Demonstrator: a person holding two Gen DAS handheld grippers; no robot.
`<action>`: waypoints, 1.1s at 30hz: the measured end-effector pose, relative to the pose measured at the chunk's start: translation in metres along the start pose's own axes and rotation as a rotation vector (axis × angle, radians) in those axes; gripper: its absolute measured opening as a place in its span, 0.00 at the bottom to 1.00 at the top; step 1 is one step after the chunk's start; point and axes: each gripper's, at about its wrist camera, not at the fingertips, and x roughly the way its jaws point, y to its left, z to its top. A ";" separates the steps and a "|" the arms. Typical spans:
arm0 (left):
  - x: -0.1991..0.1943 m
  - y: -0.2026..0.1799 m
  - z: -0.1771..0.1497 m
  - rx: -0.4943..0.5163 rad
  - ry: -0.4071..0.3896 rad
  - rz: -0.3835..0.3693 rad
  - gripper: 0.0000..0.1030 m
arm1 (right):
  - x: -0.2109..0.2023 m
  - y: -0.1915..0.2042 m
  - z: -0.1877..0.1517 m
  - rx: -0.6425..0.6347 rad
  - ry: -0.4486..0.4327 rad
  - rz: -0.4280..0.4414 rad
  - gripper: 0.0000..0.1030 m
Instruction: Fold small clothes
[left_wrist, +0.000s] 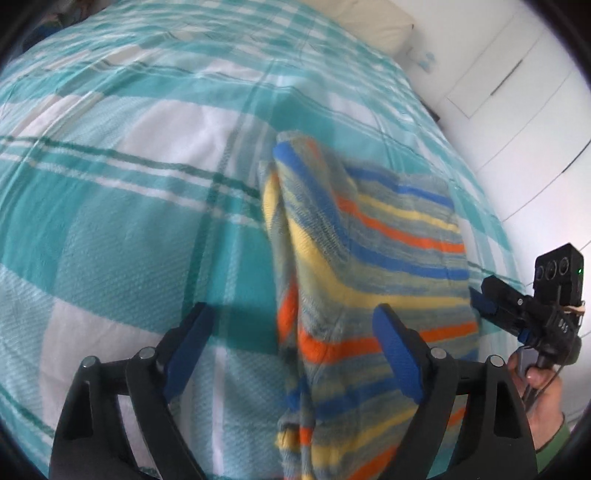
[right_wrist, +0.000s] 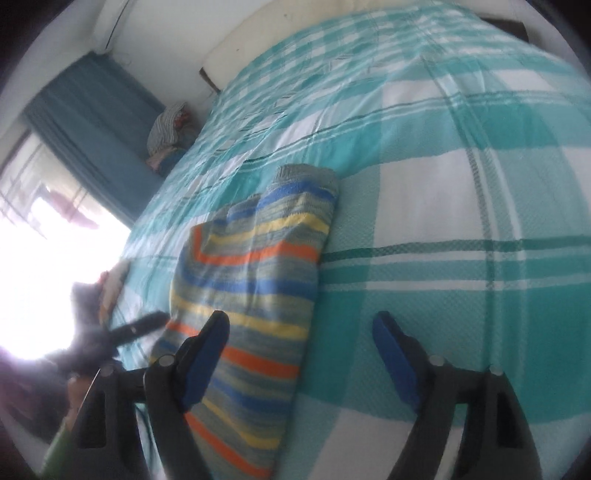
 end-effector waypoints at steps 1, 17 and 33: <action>0.003 -0.007 0.001 0.031 0.001 -0.007 0.62 | 0.012 0.002 0.000 0.017 0.013 0.045 0.73; -0.070 -0.051 0.014 0.136 -0.145 0.157 0.81 | -0.025 0.112 0.021 -0.280 -0.109 -0.143 0.42; -0.166 -0.107 -0.094 0.210 -0.380 0.461 0.98 | -0.126 0.101 -0.092 -0.334 -0.148 -0.429 0.97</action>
